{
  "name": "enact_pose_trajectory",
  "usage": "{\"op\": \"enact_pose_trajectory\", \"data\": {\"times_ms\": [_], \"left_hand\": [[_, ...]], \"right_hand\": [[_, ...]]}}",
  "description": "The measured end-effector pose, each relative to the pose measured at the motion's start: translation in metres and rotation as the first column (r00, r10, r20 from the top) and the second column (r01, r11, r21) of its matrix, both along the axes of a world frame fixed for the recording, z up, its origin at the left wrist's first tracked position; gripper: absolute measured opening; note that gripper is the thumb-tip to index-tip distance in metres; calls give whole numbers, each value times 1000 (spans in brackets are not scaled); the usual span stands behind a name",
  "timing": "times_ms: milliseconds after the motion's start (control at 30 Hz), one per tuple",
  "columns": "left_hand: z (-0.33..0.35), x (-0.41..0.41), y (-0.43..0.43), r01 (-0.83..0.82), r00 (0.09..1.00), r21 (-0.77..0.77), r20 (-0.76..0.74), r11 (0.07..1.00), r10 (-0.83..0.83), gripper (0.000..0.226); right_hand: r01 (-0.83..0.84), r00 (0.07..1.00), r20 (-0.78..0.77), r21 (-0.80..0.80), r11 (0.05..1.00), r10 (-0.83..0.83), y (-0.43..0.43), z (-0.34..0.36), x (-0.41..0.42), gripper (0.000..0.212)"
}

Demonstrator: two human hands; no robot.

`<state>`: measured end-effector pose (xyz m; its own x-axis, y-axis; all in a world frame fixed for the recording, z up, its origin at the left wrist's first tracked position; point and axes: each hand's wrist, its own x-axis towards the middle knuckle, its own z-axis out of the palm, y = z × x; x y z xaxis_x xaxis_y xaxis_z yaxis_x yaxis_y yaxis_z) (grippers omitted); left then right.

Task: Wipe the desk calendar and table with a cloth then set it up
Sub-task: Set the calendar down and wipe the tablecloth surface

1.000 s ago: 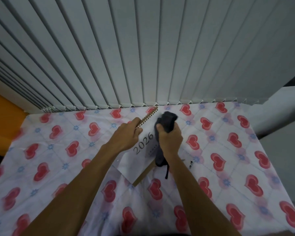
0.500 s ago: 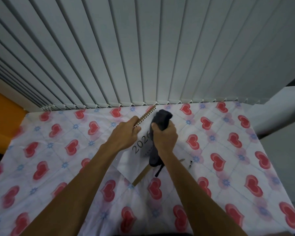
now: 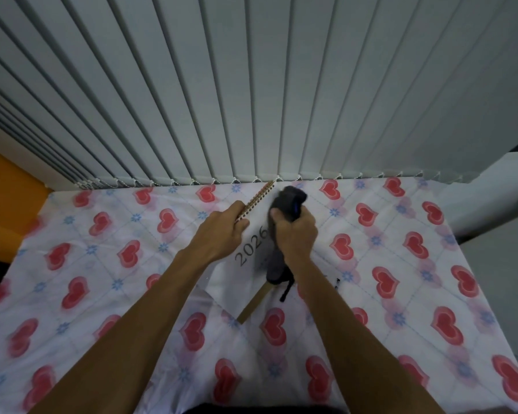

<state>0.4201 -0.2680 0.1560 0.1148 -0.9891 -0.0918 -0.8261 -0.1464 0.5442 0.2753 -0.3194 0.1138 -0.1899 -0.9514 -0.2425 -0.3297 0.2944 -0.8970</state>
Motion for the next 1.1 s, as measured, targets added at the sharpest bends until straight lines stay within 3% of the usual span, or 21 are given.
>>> {"op": "enact_pose_trajectory", "data": {"times_ms": [67,133,300,400,467,600,667,767,900,1000,1100], "left_hand": [[0,-3,1,6,1000,15,-12,1000,-6,20],[-1,-6,1,7,1000,19,-17,1000,-7,17],[1,-8,-1,-41,996,34,-81,999,43,23],[3,-8,5,-44,990,19,-133,999,46,28],[5,-6,8,-74,980,36,-184,997,79,31],[5,-4,8,-107,963,74,-240,992,121,36],[5,-5,7,-119,958,68,-255,991,132,35],[4,-8,5,-126,962,59,-236,990,137,35],[4,-7,7,-114,972,67,-200,991,125,34],[6,-4,7,-104,978,82,-174,991,117,34],[5,-6,7,-88,982,81,-159,993,100,35]], "right_hand": [[129,991,34,94,987,-133,-9,-3,-10,45],[145,989,12,89,985,-147,-1,-7,-7,46],[-104,992,54,-141,985,113,33,4,21,37],[-97,995,-33,-263,960,91,16,11,23,36],[-53,997,-63,-201,978,41,4,-7,11,35],[40,992,-127,112,993,-26,14,-54,-26,45],[50,987,-157,182,982,-21,37,-58,-33,48],[-97,992,-81,59,994,101,83,-45,-10,45],[-326,944,-8,-188,926,331,113,-13,32,37],[-238,971,-73,-189,953,229,81,-15,28,38],[-58,996,-71,-10,998,57,53,-47,2,53]]}}
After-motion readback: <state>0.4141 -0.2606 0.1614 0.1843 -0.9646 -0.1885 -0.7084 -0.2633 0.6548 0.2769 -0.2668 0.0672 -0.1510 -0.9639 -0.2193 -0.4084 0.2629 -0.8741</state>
